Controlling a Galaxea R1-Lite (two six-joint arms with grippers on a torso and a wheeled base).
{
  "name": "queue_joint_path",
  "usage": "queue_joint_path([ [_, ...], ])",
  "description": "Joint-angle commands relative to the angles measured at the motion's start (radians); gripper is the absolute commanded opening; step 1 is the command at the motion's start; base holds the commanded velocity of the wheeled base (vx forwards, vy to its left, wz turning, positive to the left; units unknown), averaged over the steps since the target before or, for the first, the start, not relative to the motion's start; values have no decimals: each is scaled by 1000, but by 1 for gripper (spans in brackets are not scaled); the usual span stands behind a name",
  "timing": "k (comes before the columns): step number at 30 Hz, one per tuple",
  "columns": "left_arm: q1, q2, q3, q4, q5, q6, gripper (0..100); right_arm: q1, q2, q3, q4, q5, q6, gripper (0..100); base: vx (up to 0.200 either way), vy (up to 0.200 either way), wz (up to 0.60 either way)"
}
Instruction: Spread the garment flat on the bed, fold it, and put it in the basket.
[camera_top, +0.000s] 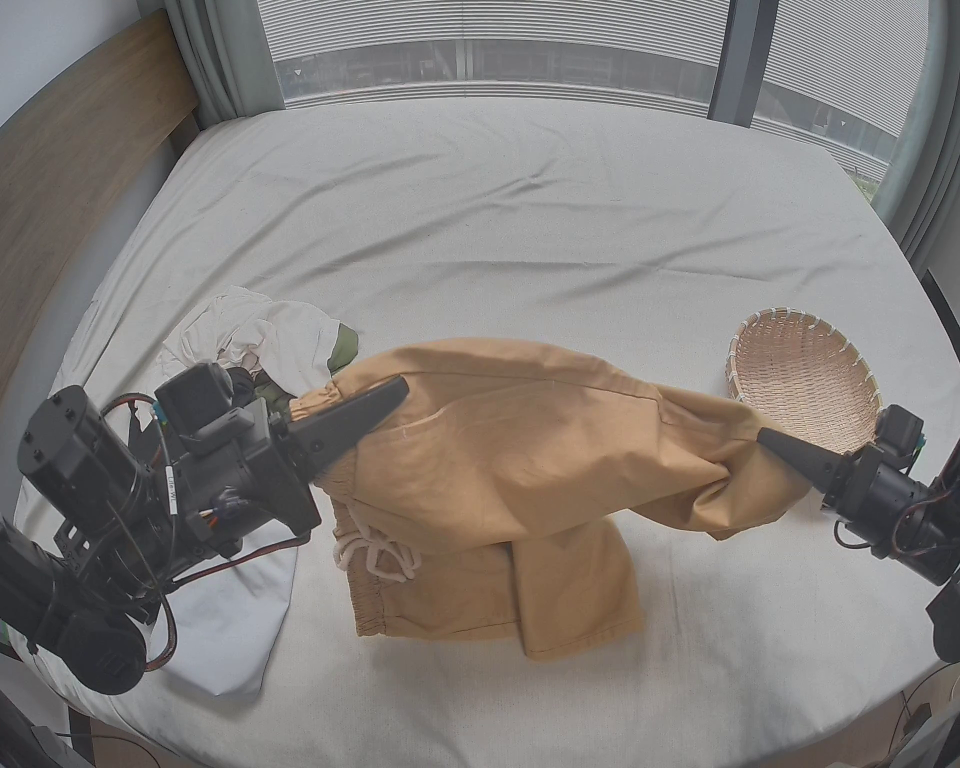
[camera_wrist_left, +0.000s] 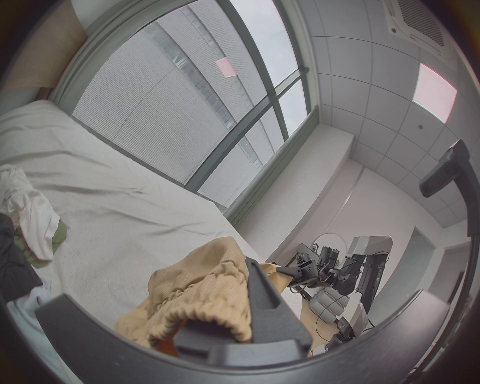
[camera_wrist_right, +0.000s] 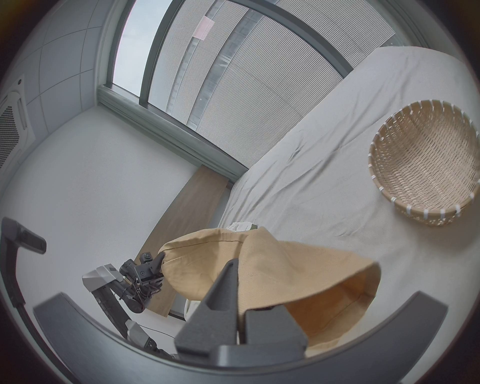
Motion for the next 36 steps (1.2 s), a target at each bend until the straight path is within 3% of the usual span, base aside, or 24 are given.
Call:
queue_joint_path([
  [1, 11, -60, -10, -2, -10, 10, 0, -89, -195, -102, 106, 4, 0, 0, 0, 0, 0],
  [6, 35, -60, -10, -2, -12, 13, 0, -150, -195, -133, 120, 23, 0, 0, 0, 0, 0],
  [14, 104, -63, 5, -1, -12, 13, 0, -275, -195, -133, 120, 126, 14, 0, 0, 0, 0],
  [36, 180, -62, 36, -1, -12, 6, 0, -276, -155, -124, 118, 138, 18, 0, 0, 0, 0],
])
